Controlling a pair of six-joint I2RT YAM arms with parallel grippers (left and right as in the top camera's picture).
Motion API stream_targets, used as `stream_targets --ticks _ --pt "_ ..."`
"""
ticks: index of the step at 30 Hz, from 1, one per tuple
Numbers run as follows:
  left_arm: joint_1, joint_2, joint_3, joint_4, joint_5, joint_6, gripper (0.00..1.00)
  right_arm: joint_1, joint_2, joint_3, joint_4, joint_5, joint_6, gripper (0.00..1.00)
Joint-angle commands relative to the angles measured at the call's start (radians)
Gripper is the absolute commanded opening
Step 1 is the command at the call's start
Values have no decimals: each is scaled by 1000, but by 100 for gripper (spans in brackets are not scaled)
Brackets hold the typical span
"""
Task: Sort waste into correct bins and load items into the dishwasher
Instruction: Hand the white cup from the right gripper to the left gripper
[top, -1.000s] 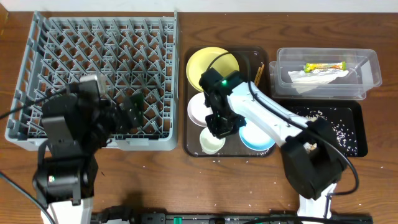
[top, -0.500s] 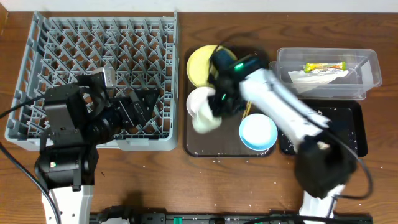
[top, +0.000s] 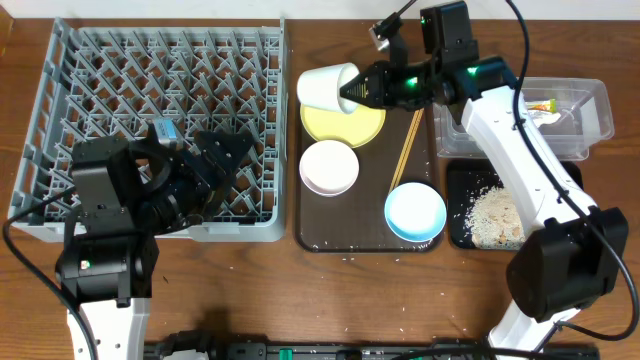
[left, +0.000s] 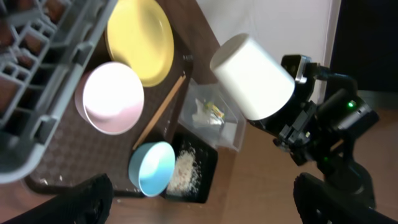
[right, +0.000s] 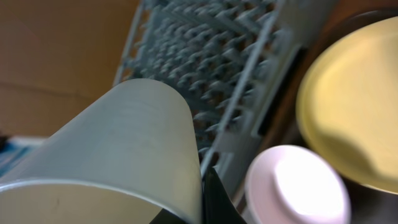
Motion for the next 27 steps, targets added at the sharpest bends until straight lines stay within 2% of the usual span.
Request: stream_targets --ticks 1,3,7,9,15,27 --pt "-2 5 22 -3 58 -24 93 5 13 -10 27 -206 -19 1" --pt "0 26 22 8 130 -11 93 6 22 -10 58 -296 -28 1" --pt "0 120 22 104 380 30 93 16 52 -10 101 -440 -28 1" --pt "0 167 22 138 438 50 93 24 65 -10 100 -473 -30 1" --pt "0 270 22 206 491 69 93 61 103 -10 107 -623 -117 1" --pt "0 319 22 310 553 72 93 156 157 -10 103 -603 -114 1"
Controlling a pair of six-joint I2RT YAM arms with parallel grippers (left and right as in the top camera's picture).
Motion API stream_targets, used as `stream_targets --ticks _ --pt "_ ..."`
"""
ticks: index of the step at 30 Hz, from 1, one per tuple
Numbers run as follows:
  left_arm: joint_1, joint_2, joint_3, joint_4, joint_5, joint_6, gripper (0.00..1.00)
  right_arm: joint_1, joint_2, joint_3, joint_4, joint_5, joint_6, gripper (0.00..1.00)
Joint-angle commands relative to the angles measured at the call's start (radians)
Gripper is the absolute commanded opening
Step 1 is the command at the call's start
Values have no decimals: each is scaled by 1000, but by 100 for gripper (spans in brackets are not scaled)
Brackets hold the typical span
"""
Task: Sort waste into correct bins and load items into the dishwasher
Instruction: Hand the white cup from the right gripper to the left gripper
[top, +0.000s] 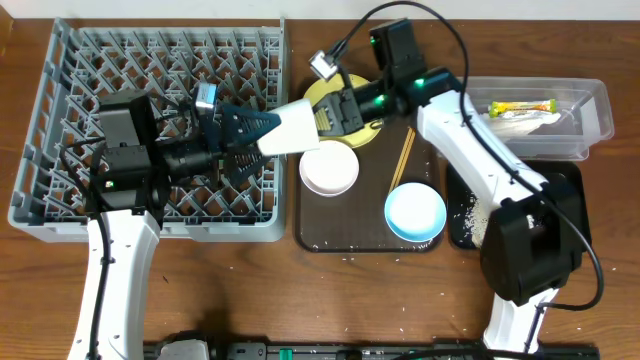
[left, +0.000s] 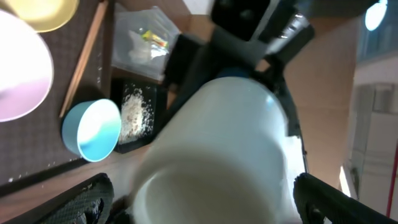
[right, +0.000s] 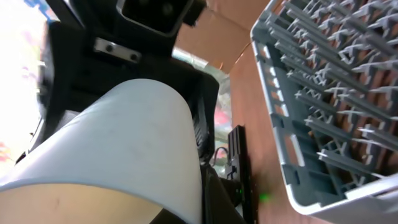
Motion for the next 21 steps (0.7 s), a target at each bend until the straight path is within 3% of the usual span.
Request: stream_targets --ticks 1,5,16,19,21 --pt "0 1 20 13 50 14 93 28 35 -6 -2 -32 -19 1" --pt "0 1 20 13 49 14 89 45 40 -6 -2 -16 -18 1" --pt "-1 1 19 13 50 14 60 41 40 -6 14 6 0 2" --pt "-1 1 19 13 50 14 53 41 40 -6 21 6 0 15" --pt "-1 1 19 13 49 32 46 41 40 -6 27 6 0 34"
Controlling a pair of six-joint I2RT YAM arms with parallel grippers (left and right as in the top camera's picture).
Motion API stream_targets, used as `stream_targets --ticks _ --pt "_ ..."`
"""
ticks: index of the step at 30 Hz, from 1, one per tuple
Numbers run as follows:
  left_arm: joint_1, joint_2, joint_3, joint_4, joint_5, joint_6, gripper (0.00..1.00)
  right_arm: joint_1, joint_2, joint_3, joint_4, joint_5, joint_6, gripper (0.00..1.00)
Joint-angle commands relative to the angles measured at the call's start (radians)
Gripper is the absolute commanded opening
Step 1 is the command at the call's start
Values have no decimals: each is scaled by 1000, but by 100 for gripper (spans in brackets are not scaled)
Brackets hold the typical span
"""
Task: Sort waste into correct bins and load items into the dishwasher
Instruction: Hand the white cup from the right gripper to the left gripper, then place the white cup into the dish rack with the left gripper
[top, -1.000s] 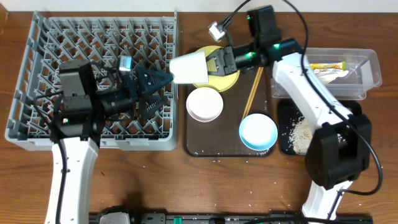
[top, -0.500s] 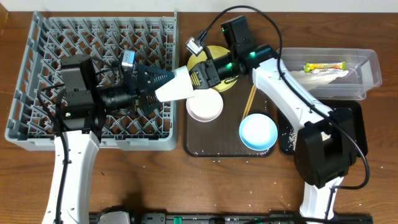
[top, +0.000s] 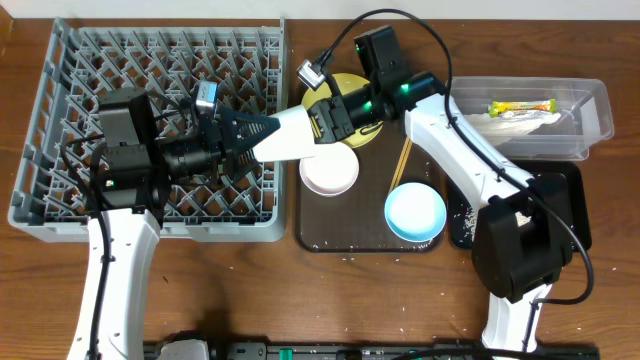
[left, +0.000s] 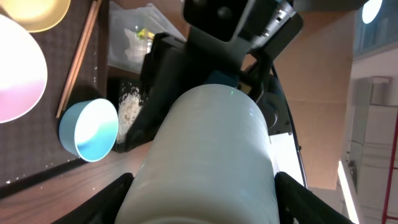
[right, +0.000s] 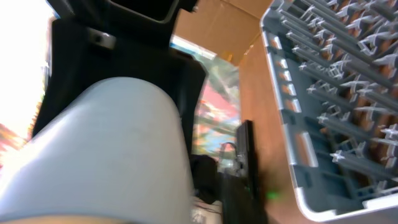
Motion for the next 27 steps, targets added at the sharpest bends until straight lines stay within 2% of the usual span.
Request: stream_targets --ticks 1,2,7,13,16,20,27 --pt "-1 -4 21 5 31 37 44 10 13 -6 10 27 -8 40" --pt "-1 -4 21 5 31 40 43 9 13 -6 14 29 -8 47" --pt "3 -4 21 7 28 41 41 -33 13 -6 23 48 -8 69" --pt "37 -4 21 9 10 66 39 -180 11 -6 21 112 14 77" --pt "51 -4 21 8 -108 80 39 -246 -1 -6 -18 178 -2 84" --pt "52 -4 26 -34 -395 76 37 -276 -59 -5 -164 373 -108 89" --pt "50 -4 164 -336 -737 195 37 -250 -196 -5 -331 762 -178 99"
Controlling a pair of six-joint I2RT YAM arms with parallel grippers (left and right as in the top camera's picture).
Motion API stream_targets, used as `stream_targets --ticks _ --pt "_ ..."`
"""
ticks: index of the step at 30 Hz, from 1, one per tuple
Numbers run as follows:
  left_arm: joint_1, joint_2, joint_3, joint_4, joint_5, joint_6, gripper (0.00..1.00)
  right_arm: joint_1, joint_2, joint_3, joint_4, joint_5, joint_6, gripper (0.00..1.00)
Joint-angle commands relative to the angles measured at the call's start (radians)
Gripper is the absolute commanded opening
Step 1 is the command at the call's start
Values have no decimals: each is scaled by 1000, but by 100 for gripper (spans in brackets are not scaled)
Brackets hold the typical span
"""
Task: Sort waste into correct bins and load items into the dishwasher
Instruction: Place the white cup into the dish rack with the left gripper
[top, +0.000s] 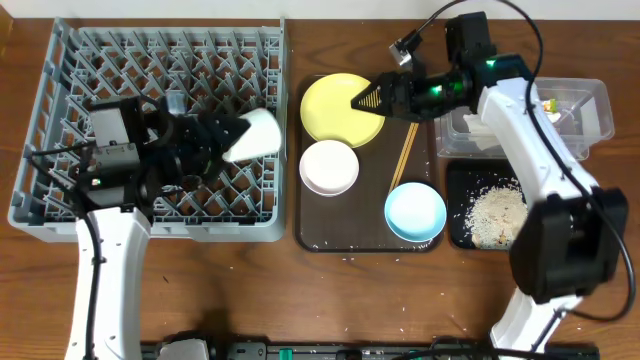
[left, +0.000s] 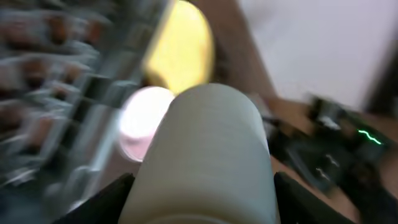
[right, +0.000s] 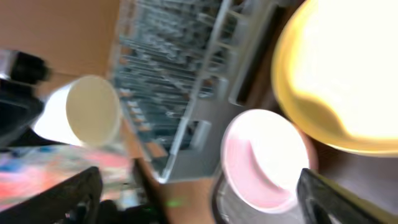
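Note:
A white cup (top: 254, 134) lies sideways in my left gripper (top: 228, 138), which is shut on it above the right part of the grey dish rack (top: 60, 212). In the left wrist view the cup (left: 208, 149) fills the space between the fingers (left: 99, 202). My right gripper (top: 366, 100) stands open and empty over the yellow plate (top: 335, 115). Its wrist view looks over the pink bowl (right: 267, 158) toward the cup (right: 84, 115).
On the brown tray (top: 350, 240) sit the yellow plate, a pink bowl (top: 329, 167), a blue bowl (top: 415, 213) and chopsticks (top: 405, 155). A clear bin (top: 570, 140) with wrappers and a black tray of rice (top: 500, 212) lie to the right.
The right gripper has let go of the cup and now sits to the right, over the yellow plate. The left gripper, holding the cup alone, is further left, over the rack.
The right gripper held the white cup above the yellow plate while the left gripper waited open over the rack. Then both met at the rack's right edge, the cup between the left fingers. Now the left holds it and the right is open.

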Motion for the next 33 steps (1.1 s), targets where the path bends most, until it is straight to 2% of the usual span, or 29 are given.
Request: stream_targets --ticks 1,6,12,20,31,33 --pt "3 -5 129 -106 -251 109 37 26 -116 1 -27 258 -60 99" --pt "-16 -5 266 -373 -472 194 37 47 -171 1 -82 415 -71 99" --pt "-150 17 272 -531 -651 201 37 48 -175 1 -134 472 -78 99" --pt "-327 165 262 -570 -792 174 37 48 -175 1 -145 475 -78 99" --pt "-358 421 261 -517 -816 175 37 48 -175 1 -166 482 -79 99" --pt "-358 446 261 -513 -815 175 41 48 -175 1 -171 482 -79 99"
